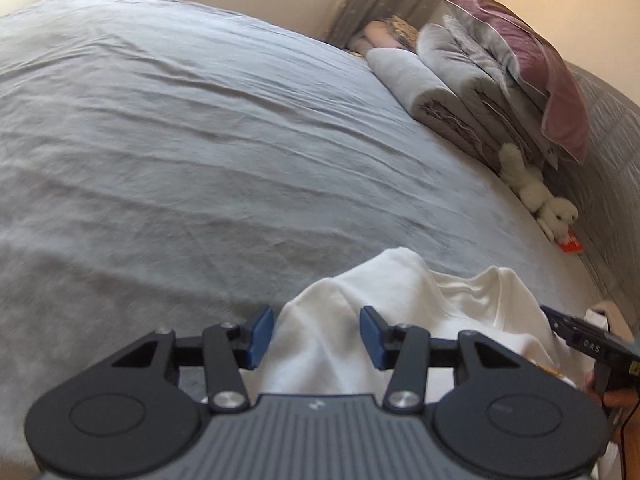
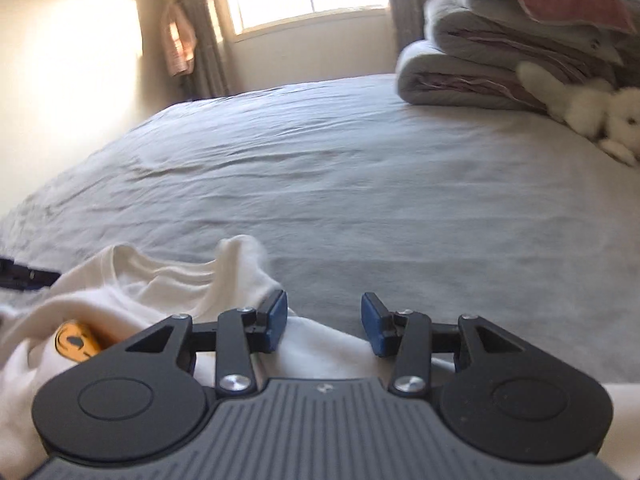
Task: Fold clothes
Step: 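Grasp the shirt sleeve with the left gripper while the right gripper pinches the collar edge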
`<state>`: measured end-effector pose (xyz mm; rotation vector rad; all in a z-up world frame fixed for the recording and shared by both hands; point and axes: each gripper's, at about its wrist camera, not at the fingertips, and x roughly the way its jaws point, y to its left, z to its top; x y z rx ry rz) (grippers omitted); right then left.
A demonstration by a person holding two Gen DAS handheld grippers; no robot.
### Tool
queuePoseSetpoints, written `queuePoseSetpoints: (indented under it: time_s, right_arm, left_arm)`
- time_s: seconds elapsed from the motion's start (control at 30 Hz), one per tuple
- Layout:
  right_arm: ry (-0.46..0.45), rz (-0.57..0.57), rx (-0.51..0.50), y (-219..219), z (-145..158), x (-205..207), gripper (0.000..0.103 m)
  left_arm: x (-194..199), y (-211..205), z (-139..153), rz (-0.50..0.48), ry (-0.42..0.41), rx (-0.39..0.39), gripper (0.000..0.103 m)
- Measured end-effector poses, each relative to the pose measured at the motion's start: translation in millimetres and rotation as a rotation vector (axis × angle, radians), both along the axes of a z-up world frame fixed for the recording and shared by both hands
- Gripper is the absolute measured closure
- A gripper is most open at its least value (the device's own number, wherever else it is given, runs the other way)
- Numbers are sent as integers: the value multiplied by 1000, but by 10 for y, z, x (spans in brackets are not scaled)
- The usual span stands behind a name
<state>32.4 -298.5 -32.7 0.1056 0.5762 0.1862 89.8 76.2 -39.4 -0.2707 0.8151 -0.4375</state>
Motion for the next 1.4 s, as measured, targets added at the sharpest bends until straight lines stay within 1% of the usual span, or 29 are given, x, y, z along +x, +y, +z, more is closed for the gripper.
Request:
queuePoseSetpoints:
  time_s: [0.07,0.17,0.27,0.3,0.37,0.4,0.47,0.63,0.67,0.7,0.77,0.83,0.9,1.0,1.07,1.17,1.27,1.4]
  right_arm:
    - [-1,38,-18,98,-33,4,57]
    - [0,86,-49,225,-82,8,57]
    - [0,115,-55,267,-97,33,57]
    - [2,128,-49,277,-102,39,57]
    - [16,166,-5,282,-111,48,56]
    - [20,181,5,293,-114,48,56]
    - [20,191,-19,347,-113,34,56]
    - [9,187,-53,414,-86,-5,69]
    - [4,181,-59,414,-73,-11,75]
    - [-4,173,-65,414,-61,-20,83]
    - [-19,158,-76,413,-37,-40,89]
    - [-39,135,-111,440,-20,-55,91]
    - [-62,102,-164,480,-16,-65,94]
    - [-106,21,-250,483,6,-76,95]
    - [-119,-32,-263,418,28,-34,97]
    - [-132,-84,-293,329,40,91,98]
    - [-145,-89,-346,297,39,290,99]
    - [-170,-98,-400,280,97,628,99]
  left_arm:
    - [0,-58,-33,-25,-18,34,54]
    - [-38,-159,-43,-63,-55,109,54]
    - [-83,-243,-43,-92,-85,172,55]
    - [-89,-250,-43,-93,-87,175,58]
    - [-93,-250,-45,-88,-84,171,63]
    - [-96,-250,-45,-86,-83,168,67]
    - [-100,-250,-47,-82,-81,163,71]
    - [-120,-256,-50,-54,-80,149,82]
    - [-121,-249,-50,-42,-78,140,84]
    - [-123,-241,-51,-30,-75,131,87]
    - [-130,-238,-58,-2,-79,118,91]
    - [-141,-246,-61,27,-86,110,93]
    - [-160,-265,-49,63,-110,121,95]
    - [-180,-292,22,136,-202,188,96]
    - [-146,-320,75,163,-258,228,96]
    - [16,-411,157,148,-349,321,96]
    - [261,-512,223,119,-414,398,96]
    - [665,-642,296,110,-458,469,96]
